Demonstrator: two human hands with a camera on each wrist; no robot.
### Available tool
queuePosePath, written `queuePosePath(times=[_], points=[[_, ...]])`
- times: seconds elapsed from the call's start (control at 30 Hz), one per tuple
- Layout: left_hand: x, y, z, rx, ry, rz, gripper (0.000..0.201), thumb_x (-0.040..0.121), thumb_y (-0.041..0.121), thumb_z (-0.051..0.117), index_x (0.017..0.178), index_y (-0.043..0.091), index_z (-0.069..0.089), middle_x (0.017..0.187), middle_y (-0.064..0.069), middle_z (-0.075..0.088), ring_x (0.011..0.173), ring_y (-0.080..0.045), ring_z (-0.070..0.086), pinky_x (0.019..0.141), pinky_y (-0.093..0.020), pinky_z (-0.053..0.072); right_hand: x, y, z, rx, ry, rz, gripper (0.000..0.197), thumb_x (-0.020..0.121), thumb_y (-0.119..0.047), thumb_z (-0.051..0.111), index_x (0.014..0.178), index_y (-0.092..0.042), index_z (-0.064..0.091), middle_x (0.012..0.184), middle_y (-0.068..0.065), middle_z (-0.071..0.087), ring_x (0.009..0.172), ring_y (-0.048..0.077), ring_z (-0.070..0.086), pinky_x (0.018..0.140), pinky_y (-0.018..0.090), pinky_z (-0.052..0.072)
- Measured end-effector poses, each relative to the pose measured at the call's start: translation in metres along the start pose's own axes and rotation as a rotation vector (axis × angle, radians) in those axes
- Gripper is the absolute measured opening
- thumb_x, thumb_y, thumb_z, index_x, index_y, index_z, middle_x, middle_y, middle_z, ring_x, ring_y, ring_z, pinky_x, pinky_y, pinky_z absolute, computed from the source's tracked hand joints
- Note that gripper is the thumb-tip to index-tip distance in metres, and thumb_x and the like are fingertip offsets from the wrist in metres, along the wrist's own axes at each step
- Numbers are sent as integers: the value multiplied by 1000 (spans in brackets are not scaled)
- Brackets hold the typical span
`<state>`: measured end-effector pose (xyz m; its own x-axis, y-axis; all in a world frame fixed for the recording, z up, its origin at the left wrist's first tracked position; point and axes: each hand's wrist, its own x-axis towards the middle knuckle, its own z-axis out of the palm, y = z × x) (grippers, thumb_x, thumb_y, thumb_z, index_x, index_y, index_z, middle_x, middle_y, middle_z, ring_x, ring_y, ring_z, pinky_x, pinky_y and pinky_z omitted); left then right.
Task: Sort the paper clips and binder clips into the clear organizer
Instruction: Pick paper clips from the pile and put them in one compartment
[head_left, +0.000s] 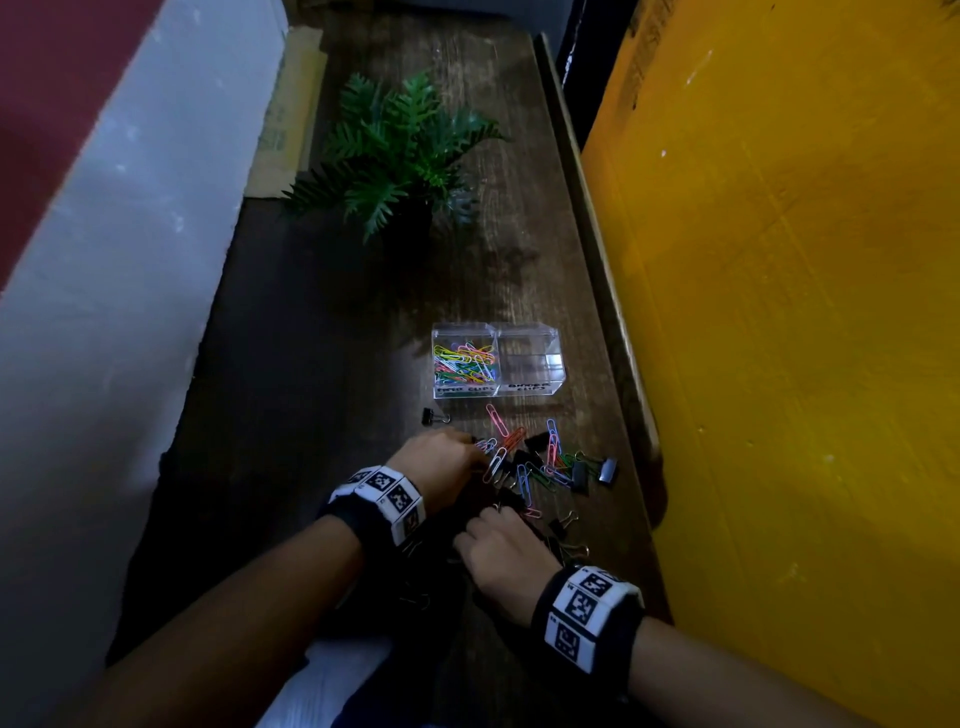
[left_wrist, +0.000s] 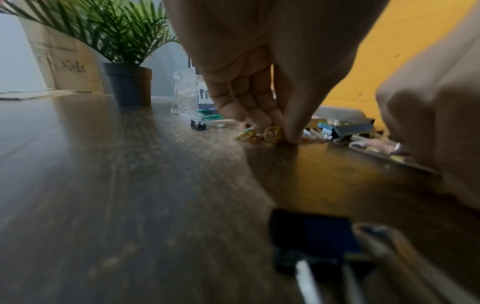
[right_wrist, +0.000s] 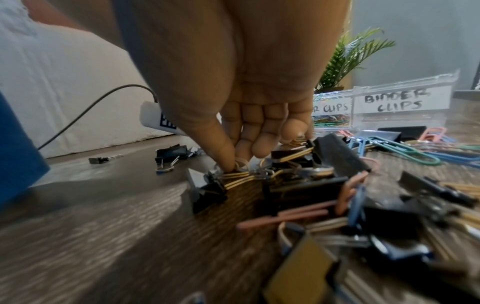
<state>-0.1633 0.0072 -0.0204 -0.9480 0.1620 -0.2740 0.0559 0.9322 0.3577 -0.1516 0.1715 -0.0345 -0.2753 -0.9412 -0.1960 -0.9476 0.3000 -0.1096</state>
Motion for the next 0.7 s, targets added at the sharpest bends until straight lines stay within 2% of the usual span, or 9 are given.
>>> queuePosePath(times=[0.13, 0.3, 0.43, 0.5, 0.6, 0.63, 0.7], points=[[-1, 2, 1, 28, -11, -85, 26, 93, 30, 47, 106, 18, 64, 106, -4, 58, 100, -24, 54, 78, -33, 46, -2, 0, -3, 1, -15, -10, 30, 71, -26, 35, 62, -23, 63, 59, -8, 58, 56, 13, 52, 54, 22, 40], [-10, 5, 6, 124, -44, -111, 24, 93, 30, 46, 107, 15, 60, 112, -5, 57, 109, -24, 49, 89, -36, 41, -1, -2, -9, -12, -30, -15, 28, 71, -27, 35, 60, -24, 62, 58, -7, 57, 56, 14, 52, 55, 23, 42], [-21, 4, 10, 149, -76, -135, 25, 94, 29, 42, 109, 14, 55, 116, -7, 57, 111, -25, 49, 90, -36, 40, -5, -1, -9, -9, -55, -11, 28, 71, -28, 36, 62, -24, 63, 60, -7, 57, 57, 13, 52, 55, 23, 41], [-26, 1, 1, 85, -51, -159, 24, 94, 31, 40, 105, 14, 54, 111, -7, 59, 104, -26, 53, 85, -36, 42, -6, 0, -10, 10, -50, 0, 26, 71, -27, 38, 63, -24, 63, 61, -8, 57, 57, 13, 52, 55, 23, 41], [-26, -3, -30, -82, 12, -207, 18, 95, 32, 42, 95, 19, 54, 97, -4, 61, 87, -23, 56, 72, -33, 44, -6, 1, -22, 111, 10, 40, 5, 69, -27, 59, 67, -25, 63, 64, -8, 58, 60, 14, 53, 57, 23, 42], [-21, -5, -42, -116, 67, -216, 16, 94, 32, 43, 91, 20, 54, 93, -3, 60, 83, -22, 57, 69, -32, 44, -6, 2, -25, 177, 10, 53, 5, 72, -26, 61, 71, -22, 64, 67, -5, 60, 64, 17, 54, 61, 26, 42], [-7, -10, -63, -134, 200, -206, 14, 93, 29, 45, 88, 21, 55, 88, 0, 60, 80, -21, 57, 67, -32, 46, -3, 8, -34, 288, -6, 92, 22, 85, -29, 48, 85, -16, 66, 80, 2, 65, 75, 23, 55, 72, 35, 42]])
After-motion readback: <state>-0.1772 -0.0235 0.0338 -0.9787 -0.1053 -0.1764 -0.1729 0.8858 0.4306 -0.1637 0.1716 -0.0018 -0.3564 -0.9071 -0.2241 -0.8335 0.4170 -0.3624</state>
